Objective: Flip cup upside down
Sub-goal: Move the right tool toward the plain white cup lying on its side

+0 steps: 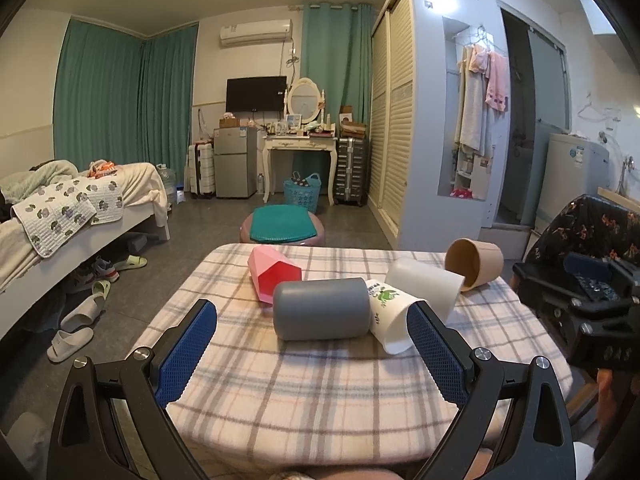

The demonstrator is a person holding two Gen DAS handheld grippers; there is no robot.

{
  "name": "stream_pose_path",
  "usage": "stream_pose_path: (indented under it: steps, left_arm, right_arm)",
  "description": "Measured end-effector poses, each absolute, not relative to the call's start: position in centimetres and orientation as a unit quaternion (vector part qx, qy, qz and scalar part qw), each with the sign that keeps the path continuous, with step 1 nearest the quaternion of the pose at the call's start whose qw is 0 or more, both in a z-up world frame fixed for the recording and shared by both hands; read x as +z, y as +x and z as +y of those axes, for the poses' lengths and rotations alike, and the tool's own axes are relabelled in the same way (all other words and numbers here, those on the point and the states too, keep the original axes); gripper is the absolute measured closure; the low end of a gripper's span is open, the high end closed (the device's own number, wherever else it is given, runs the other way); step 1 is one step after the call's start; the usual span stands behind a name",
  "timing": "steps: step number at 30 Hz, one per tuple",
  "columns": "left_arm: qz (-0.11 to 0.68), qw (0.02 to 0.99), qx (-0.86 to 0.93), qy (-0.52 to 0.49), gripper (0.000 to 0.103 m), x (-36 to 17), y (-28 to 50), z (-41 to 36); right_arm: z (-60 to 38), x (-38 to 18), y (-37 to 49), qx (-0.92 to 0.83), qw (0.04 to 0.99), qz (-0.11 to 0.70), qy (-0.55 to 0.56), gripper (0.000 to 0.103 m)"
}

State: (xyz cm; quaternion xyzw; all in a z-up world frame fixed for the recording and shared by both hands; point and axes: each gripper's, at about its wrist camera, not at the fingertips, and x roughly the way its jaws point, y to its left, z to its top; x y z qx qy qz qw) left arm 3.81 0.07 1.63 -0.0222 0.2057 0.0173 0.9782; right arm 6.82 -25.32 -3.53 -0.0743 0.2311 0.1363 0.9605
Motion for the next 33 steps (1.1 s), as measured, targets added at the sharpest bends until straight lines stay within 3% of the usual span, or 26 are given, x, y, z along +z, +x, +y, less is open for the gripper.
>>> stream_pose_path:
  steps: [13,15,18,27,33]
  left_arm:
    - [0.268,0.963,0.039,-0.012,0.004,-2.2,10.6,0.7]
    - [0.275,0.96,0.043,-0.013,0.004,-2.8,11.2,1.0]
    - [0.284,0.958,0.045,-0.014,0.004,-3.5,12.1,1.4]
    - [0.295,0.955,0.037,-0.015,0.004,-4.3,12.7,1.7]
    - [0.287,0.957,0.034,-0.017,0.004,-3.9,12.3,1.7]
  right_arm:
    - [-24.1,-6.8,22.6,0.217,0.903,0.348,-0.125,0.001]
    - [-23.4,-7.8,24.6,0.228,0.892,0.367,-0.133,0.005]
    - [-23.1,-9.2,26.2,0.232,0.884,0.383,-0.133,0.011]
    - [-22.9,-11.7,28.3,0.253,0.861,0.426,-0.112,0.013]
    - [-22.9,-11.9,27.5,0.249,0.855,0.443,-0.104,0.024]
